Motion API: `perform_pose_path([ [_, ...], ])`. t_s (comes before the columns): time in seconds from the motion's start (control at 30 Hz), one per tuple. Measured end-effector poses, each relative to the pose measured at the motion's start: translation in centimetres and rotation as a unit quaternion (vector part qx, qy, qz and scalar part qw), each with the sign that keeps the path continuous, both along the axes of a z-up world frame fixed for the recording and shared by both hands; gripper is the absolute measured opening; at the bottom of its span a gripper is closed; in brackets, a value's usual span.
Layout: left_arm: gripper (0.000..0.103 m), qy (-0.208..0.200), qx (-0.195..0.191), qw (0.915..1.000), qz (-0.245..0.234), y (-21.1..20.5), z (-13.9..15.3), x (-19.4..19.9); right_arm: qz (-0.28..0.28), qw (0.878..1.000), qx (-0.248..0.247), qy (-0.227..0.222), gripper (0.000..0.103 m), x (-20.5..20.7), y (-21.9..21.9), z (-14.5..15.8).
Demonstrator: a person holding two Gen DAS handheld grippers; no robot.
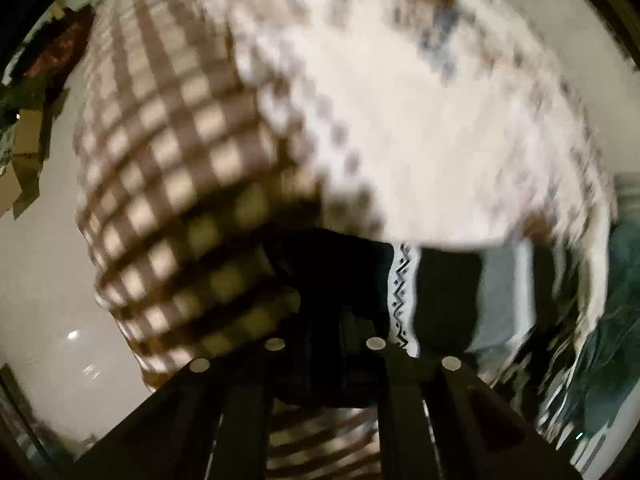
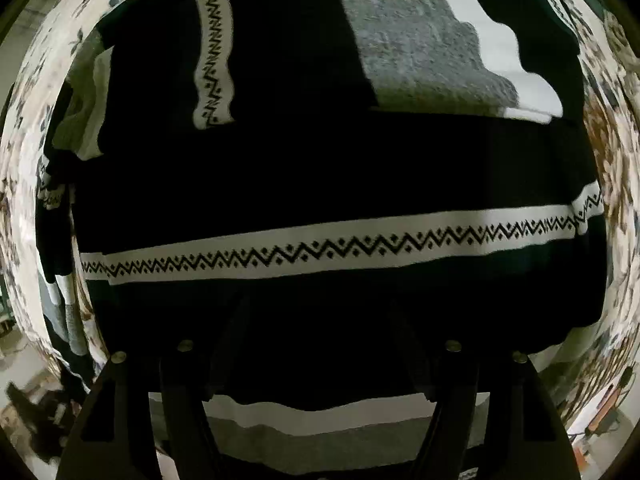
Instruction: Fold small clothes
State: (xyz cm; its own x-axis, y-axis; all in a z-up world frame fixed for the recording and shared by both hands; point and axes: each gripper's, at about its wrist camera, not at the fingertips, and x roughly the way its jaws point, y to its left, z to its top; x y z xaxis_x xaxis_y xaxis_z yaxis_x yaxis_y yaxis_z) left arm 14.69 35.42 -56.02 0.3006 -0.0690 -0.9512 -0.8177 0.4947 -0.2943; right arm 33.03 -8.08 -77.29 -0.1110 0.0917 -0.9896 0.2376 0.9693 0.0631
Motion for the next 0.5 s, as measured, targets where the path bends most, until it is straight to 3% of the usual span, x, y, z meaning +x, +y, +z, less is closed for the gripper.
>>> perform_pose_path([
  [0.13,0.006,-0.046,0.028,0.9977,0.041,4.3,3.5,0.0,0.000,1.000,-0.001,-0.004,0.073,0.1,0.1,-0.6],
  [0.23,0.007,-0.065,0.034,0.9962,0.048,7.7,3.9,1.0,-0.004,1.000,-0.003,-0.002,0.073,-0.1,-0.2,-1.4],
  [0.3,0.011,-0.063,0.011,0.9966,0.052,9.8,2.7,1.9,-0.008,1.000,0.001,0.000,0.073,-0.1,-0.3,-1.9],
  [0.43,0.015,-0.068,-0.052,0.9903,0.109,11.9,-0.5,0.3,-0.005,1.000,0.003,-0.003,0.073,0.1,-0.2,-1.9],
  [0.5,0.025,-0.075,-0.070,0.9857,0.134,11.3,-1.4,-1.4,0.000,1.000,0.003,-0.007,0.073,0.1,-0.4,-1.8],
])
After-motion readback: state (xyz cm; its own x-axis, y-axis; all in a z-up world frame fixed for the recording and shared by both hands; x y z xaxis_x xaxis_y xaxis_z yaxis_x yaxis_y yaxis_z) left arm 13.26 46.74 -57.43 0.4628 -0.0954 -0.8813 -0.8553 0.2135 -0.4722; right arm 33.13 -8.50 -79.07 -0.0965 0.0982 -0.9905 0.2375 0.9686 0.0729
